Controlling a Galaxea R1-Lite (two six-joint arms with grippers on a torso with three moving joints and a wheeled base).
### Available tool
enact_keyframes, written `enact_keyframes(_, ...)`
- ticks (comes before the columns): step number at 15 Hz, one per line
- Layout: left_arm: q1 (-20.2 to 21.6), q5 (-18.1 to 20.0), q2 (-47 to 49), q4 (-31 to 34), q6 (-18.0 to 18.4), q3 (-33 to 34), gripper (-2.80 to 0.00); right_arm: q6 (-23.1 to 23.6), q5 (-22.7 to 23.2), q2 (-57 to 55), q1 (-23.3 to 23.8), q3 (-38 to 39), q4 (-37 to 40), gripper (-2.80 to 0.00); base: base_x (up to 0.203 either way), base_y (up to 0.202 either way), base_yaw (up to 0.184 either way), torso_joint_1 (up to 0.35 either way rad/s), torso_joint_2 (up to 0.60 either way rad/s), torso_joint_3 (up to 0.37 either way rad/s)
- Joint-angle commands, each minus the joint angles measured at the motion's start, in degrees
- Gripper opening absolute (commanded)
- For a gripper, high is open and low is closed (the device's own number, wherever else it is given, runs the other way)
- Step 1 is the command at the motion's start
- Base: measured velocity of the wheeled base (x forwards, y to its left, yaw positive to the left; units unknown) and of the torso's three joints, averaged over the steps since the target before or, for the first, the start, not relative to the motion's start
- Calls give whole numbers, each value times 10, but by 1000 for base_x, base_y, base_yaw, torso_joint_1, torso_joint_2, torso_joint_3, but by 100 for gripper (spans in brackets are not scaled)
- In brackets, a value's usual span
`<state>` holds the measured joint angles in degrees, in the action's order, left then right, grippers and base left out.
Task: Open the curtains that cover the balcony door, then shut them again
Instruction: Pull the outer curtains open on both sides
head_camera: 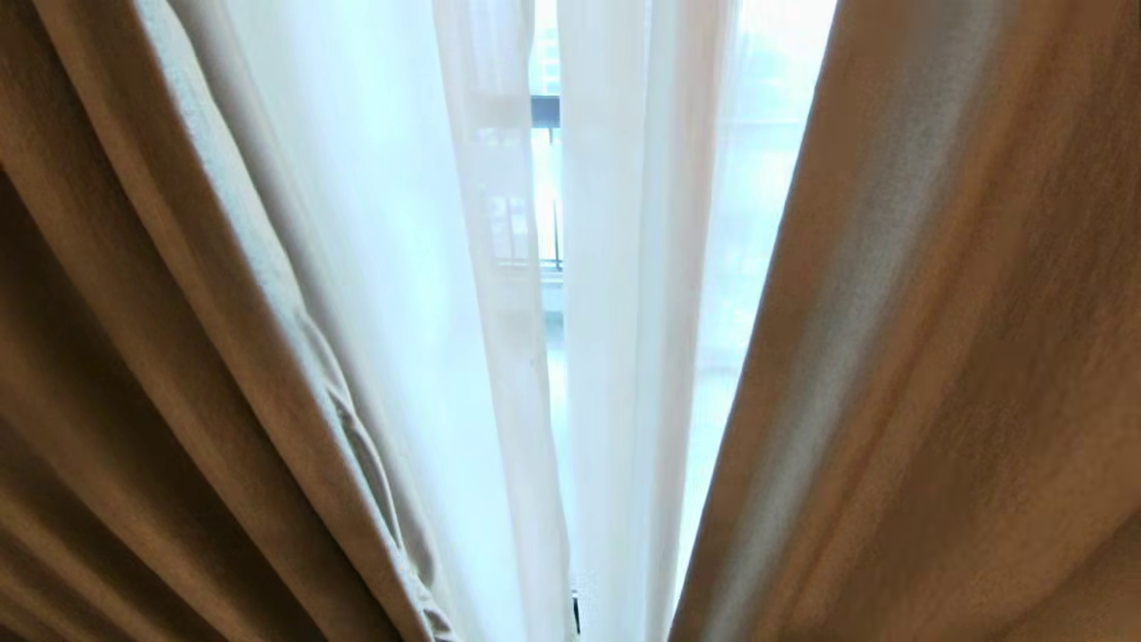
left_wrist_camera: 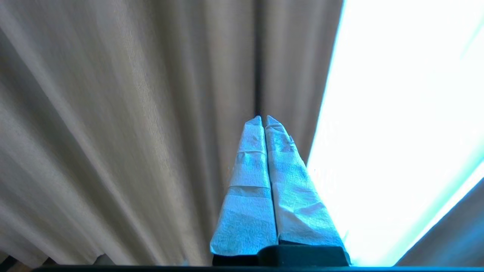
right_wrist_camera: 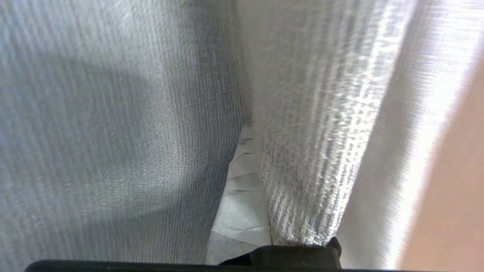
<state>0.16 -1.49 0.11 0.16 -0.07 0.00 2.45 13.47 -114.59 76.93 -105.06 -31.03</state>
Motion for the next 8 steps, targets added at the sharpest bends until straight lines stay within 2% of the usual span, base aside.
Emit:
enact_keyframes(1, 0, 0, 0, 0, 0, 0, -280, -4, 16, 53, -8, 47, -7, -280, 0, 0, 0, 0, 0, 0)
enact_keyframes(8, 0, 0, 0, 0, 0, 0, -280, -29, 74, 195, -73, 228, -13, -280, 0, 0, 0, 0, 0, 0)
